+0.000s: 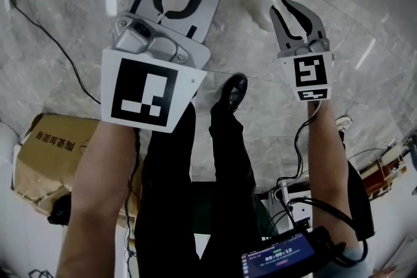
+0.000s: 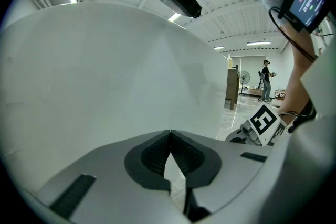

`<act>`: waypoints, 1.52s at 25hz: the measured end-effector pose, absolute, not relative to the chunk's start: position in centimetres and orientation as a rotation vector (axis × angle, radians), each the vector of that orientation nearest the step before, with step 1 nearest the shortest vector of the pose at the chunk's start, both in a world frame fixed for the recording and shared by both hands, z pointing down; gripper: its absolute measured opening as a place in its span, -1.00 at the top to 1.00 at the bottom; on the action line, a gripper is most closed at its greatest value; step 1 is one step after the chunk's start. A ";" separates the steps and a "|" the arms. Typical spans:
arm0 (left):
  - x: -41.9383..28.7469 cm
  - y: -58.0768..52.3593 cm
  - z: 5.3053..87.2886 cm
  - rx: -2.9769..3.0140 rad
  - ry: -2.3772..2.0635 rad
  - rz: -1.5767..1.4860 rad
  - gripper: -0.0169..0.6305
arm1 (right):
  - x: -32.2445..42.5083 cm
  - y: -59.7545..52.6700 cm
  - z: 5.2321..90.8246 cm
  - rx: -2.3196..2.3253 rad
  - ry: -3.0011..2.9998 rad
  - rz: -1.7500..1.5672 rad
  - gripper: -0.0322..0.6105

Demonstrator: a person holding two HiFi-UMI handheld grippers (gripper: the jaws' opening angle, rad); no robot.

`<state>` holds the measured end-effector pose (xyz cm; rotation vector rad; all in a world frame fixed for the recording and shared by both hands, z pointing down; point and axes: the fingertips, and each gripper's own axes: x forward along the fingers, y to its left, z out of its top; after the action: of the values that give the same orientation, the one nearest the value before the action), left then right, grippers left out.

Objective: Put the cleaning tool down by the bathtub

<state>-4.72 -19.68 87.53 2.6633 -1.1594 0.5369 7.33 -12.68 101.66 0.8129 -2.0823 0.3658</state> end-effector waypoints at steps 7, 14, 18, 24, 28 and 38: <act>-4.6 -19.7 82.5 2.658 -1.196 0.505 0.90 | 6.8 -14.5 94.5 0.882 -2.133 0.320 0.59; -3.7 -19.9 74.5 2.627 -1.292 0.408 0.90 | 5.6 -16.7 82.6 0.981 -2.308 0.151 0.65; -2.8 -20.4 68.3 2.642 -1.332 0.363 0.90 | 5.6 -18.1 74.4 1.153 -2.390 0.160 0.69; -1.6 -20.5 58.4 2.650 -1.408 0.296 0.90 | 7.7 -18.6 62.0 1.373 -2.432 0.162 0.82; -0.8 -19.9 51.3 2.673 -1.444 0.257 0.90 | 9.0 -18.3 54.0 1.470 -2.452 0.135 0.85; -1.0 -17.1 31.3 2.747 -1.621 0.077 0.90 | 9.4 -16.3 33.0 1.582 -2.534 -0.094 0.86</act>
<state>-1.05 -17.09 31.28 2.7466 -1.6212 0.0768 9.37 -16.27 32.98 1.5817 -2.5336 -0.0939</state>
